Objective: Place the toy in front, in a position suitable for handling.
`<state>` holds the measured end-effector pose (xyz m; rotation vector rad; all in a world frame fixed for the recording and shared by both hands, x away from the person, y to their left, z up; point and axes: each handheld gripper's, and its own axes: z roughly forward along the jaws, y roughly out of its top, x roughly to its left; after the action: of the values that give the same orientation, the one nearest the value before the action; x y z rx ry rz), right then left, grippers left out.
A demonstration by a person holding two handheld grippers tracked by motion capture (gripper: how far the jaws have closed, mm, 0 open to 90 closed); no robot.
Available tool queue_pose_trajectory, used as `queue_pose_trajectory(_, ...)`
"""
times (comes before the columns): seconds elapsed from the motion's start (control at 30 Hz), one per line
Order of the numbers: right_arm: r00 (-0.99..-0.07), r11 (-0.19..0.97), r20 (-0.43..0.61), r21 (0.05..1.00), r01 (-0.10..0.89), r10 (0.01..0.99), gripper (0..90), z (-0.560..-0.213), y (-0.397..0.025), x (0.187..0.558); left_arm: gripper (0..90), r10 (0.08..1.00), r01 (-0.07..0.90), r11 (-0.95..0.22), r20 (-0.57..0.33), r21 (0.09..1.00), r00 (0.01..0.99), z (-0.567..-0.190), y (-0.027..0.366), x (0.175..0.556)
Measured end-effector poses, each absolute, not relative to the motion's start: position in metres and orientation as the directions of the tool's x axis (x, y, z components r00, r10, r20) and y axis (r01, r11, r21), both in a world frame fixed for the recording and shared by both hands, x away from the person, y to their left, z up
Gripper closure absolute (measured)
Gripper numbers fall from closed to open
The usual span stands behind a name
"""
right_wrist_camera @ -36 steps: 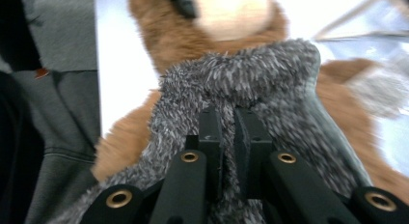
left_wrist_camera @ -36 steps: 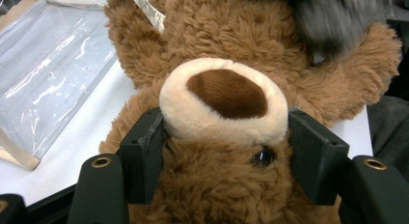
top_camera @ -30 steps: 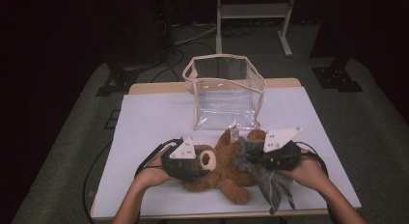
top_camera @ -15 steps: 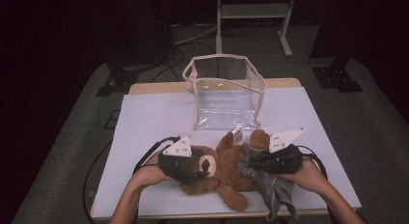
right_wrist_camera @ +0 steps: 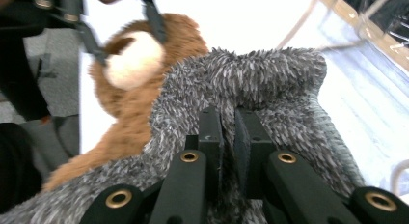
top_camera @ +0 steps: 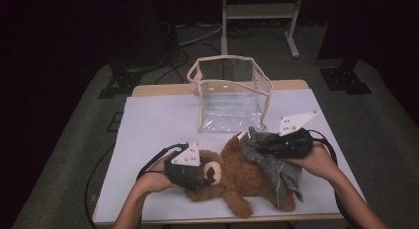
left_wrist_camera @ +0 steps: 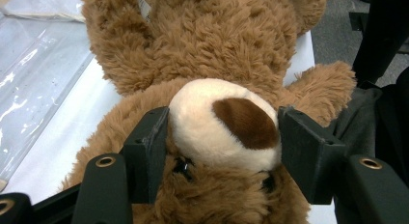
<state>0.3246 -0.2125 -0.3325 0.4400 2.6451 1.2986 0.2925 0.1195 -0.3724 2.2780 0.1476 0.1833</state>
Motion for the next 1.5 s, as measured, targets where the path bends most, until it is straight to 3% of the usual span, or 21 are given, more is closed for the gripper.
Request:
queue_pose_trajectory(0.13,-0.953,0.646,0.027,0.729,0.226,0.303,81.6,-0.357,-0.2,0.333,36.4,0.158,0.045,-0.648,0.077,0.761,0.984,-0.368,0.124,0.294)
queue_pose_trajectory(0.27,-0.951,0.607,0.071,0.755,0.248,0.3,81.6,-0.366,-0.204,0.326,35.7,0.155,0.051,-0.621,0.058,0.782,0.986,-0.363,0.129,0.294)
queue_pose_trajectory(0.4,-0.956,0.585,0.095,0.772,0.247,0.279,81.6,-0.37,-0.21,0.311,35.8,0.209,0.064,-0.584,0.074,0.809,0.975,-0.353,0.136,0.296)
queue_pose_trajectory(0.57,-0.964,0.609,0.053,0.766,0.206,0.26,81.5,-0.365,-0.21,0.294,37.1,0.233,0.098,-0.662,0.08,0.743,0.969,-0.369,0.128,0.298)
queue_pose_trajectory(0.73,-0.972,0.614,-0.005,0.776,0.144,0.235,81.6,-0.345,-0.202,0.289,37.6,0.227,0.103,-0.657,0.065,0.747,0.972,-0.372,0.126,0.298)
queue_pose_trajectory(0.83,-0.98,0.638,-0.055,0.766,0.082,0.192,81.6,-0.332,-0.173,0.294,37.8,0.217,0.088,-0.664,0.079,0.742,0.973,-0.372,0.123,0.297)
queue_pose_trajectory(1.0,-0.983,0.716,-0.079,0.695,0.067,0.169,81.7,-0.343,-0.139,0.311,38.5,0.217,0.081,-0.669,0.09,0.738,0.972,-0.372,0.123,0.294)
queue_pose_trajectory(1.5,-0.955,0.661,-0.027,0.727,0.184,0.295,81.8,-0.341,-0.2,0.319,38.5,0.208,0.069,-0.673,0.099,0.736,0.973,-0.372,0.12,0.296)
